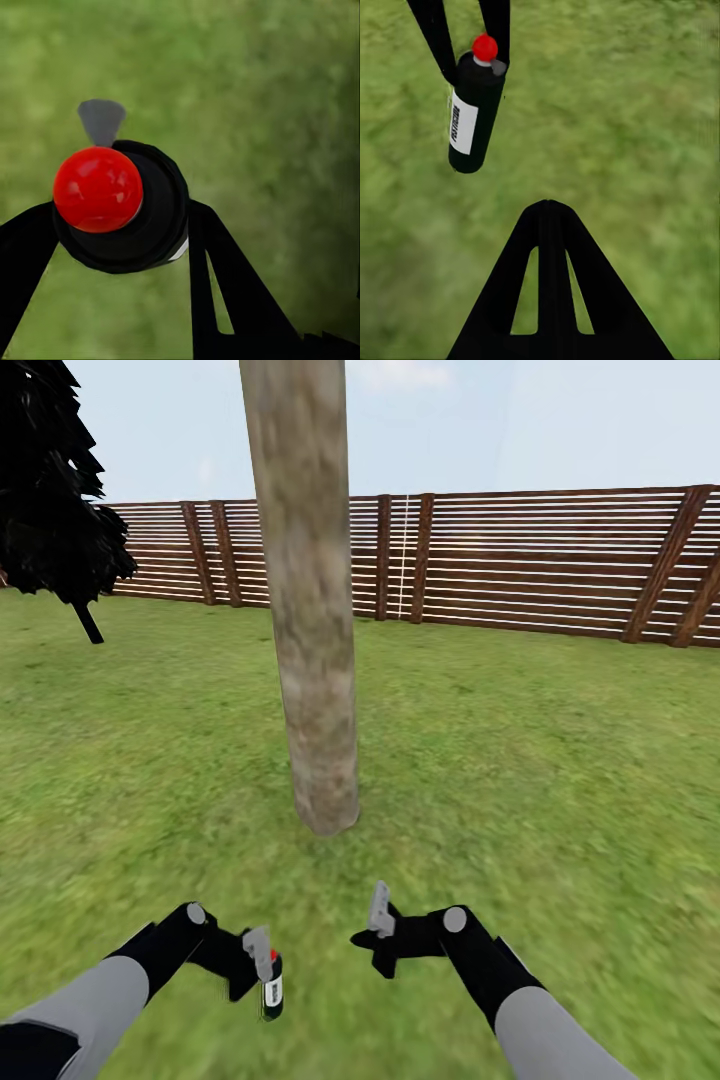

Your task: In the garden, pick up the pesticide atomizer on the floor and spray pesticide onto both trees until each tree trunk is fully covered.

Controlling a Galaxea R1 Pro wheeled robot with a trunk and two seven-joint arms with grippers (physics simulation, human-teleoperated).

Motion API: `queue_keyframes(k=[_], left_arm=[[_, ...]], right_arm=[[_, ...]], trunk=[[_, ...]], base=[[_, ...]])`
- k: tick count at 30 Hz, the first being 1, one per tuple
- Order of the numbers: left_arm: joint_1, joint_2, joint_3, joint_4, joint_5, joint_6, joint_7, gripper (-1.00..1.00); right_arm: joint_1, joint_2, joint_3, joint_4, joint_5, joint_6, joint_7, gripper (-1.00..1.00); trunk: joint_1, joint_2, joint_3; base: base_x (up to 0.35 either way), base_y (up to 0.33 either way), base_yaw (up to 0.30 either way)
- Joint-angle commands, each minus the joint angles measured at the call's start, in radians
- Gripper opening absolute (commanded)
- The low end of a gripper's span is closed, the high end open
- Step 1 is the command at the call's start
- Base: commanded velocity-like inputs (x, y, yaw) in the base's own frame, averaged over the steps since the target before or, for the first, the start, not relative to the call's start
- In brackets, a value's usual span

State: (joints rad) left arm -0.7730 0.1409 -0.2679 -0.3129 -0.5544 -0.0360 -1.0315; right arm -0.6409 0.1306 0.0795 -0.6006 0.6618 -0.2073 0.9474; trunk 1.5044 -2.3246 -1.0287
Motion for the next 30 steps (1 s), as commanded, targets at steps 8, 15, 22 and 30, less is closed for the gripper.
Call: queue_keyframes(k=[8, 15, 22, 30], left_arm=[[0.000, -0.027, 0.002, -0.006, -0.008, -0.050, 0.013, -1.00], [0.003, -0.027, 0.000, -0.005, -0.006, -0.103, 0.011, -1.00], [0.004, -0.050, -0.005, -0.005, -0.005, -0.116, 0.003, -1.00], [0.003, -0.059, -0.107, -0.004, 0.001, -0.132, -0.001, -1.00]], right_arm=[[0.000, 0.006, -0.001, -0.010, 0.012, -0.007, 0.109, -1.00], [0.000, 0.006, -0.001, -0.010, 0.013, -0.007, 0.113, -1.00], [0.000, 0.006, -0.001, -0.010, 0.015, -0.007, 0.113, -1.00], [0.000, 0.004, -0.001, -0.010, 0.015, -0.009, 0.113, -1.00]], trunk=[[0.000, 0.000, -0.001], [0.000, 0.000, -0.001], [0.000, 0.000, -0.001], [0.000, 0.000, -0.001]], base=[[0.000, 0.000, 0.000], [0.000, 0.000, 0.000], [0.000, 0.000, 0.000], [0.000, 0.000, 0.000]])
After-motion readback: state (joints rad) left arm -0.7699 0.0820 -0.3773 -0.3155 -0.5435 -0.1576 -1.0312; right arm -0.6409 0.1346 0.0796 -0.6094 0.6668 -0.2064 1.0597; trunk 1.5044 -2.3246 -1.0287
